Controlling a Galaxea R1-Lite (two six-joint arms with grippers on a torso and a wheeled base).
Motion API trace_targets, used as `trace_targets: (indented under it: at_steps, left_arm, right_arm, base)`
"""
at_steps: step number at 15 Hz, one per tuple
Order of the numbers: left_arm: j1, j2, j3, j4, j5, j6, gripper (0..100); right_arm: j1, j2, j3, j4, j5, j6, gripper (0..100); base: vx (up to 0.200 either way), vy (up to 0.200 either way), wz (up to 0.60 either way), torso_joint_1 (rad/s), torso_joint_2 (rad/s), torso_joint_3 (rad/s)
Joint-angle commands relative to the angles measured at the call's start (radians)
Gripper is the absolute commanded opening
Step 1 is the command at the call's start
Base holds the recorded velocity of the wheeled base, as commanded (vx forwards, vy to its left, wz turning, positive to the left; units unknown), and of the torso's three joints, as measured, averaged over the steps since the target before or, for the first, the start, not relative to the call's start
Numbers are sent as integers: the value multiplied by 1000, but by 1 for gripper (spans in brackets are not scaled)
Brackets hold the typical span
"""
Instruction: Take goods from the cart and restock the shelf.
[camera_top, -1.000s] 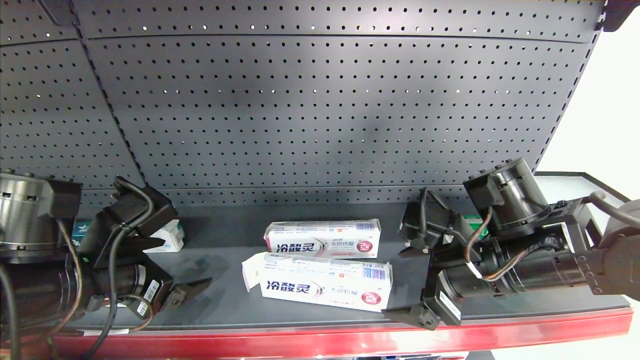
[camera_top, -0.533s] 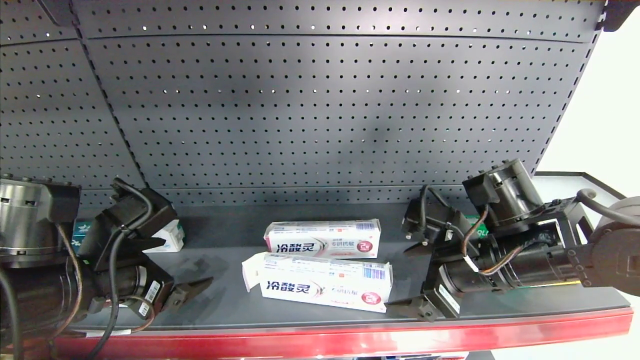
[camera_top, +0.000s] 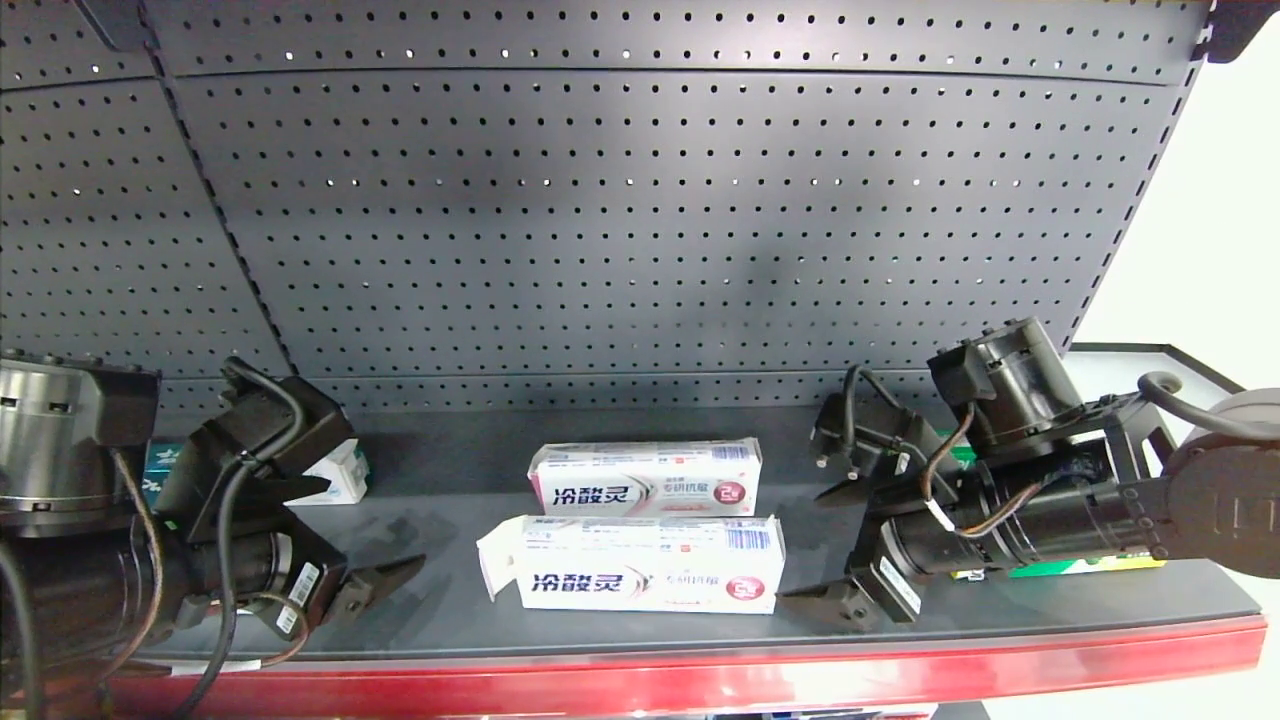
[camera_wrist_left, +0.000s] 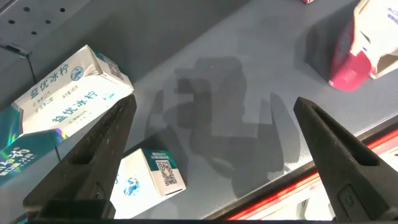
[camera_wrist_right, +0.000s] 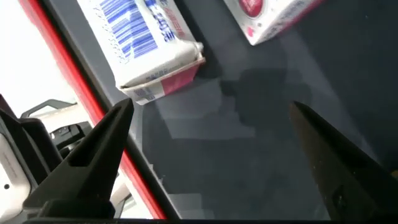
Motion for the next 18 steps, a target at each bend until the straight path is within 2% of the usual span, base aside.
trace_targets:
  at_steps: [1,18]
  left_arm:
    - [0,-1,8,-1,0,0,100]
    - [6,-30,31,1,0,-1,100]
  right_arm:
    - [-2,0,2,0,1,-1,100]
    - [-26,2,7,1,4,-4,100]
  base:
    - [0,0,0,0,0,0]
    - [0,0,0,0,0,0]
